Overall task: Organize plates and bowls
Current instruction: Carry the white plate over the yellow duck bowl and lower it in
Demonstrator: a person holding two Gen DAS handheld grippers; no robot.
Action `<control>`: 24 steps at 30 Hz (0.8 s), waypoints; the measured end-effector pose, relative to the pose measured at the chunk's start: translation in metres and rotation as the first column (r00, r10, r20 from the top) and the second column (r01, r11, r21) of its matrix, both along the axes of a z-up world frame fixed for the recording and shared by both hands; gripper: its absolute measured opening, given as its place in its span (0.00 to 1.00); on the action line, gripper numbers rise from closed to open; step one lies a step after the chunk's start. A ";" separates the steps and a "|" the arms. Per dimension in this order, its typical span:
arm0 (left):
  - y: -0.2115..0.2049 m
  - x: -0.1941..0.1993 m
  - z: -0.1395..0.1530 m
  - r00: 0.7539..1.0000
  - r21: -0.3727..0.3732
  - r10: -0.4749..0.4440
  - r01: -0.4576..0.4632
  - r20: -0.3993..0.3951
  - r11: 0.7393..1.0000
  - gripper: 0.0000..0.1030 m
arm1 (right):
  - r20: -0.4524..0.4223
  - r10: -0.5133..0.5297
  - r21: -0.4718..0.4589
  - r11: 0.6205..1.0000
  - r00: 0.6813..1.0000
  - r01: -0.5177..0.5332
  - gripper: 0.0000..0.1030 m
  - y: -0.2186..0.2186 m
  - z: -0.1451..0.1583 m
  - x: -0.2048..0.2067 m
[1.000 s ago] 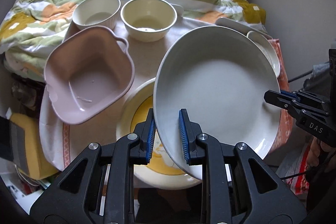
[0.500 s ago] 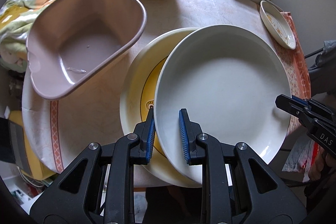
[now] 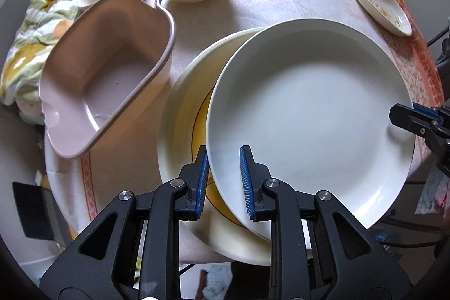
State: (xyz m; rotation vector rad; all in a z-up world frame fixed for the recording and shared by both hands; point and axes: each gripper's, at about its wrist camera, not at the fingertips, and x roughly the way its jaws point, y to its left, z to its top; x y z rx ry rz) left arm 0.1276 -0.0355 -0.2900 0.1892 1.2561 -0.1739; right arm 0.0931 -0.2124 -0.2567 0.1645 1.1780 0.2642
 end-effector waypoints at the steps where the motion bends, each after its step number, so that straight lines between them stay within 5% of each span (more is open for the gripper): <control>1: -0.003 -0.001 0.001 1.000 0.027 -0.010 0.010 0.012 1.000 0.19 | 0.000 -0.003 0.001 1.000 1.000 0.003 0.13 0.000 -0.001 0.000; 5: -0.015 -0.004 0.001 0.996 0.152 -0.070 0.060 0.059 0.986 0.19 | 0.017 0.004 -0.034 0.999 1.000 -0.003 0.13 0.005 -0.002 -0.001; 12: -0.023 -0.008 0.000 0.989 0.263 -0.113 0.085 0.093 0.961 0.19 | 0.053 0.031 -0.114 0.993 0.998 -0.025 0.13 0.017 -0.001 -0.005; 24: -0.018 -0.013 0.000 0.985 0.319 -0.121 0.077 0.121 0.945 0.19 | 0.109 0.095 -0.232 0.970 0.990 -0.068 0.13 0.039 -0.007 -0.010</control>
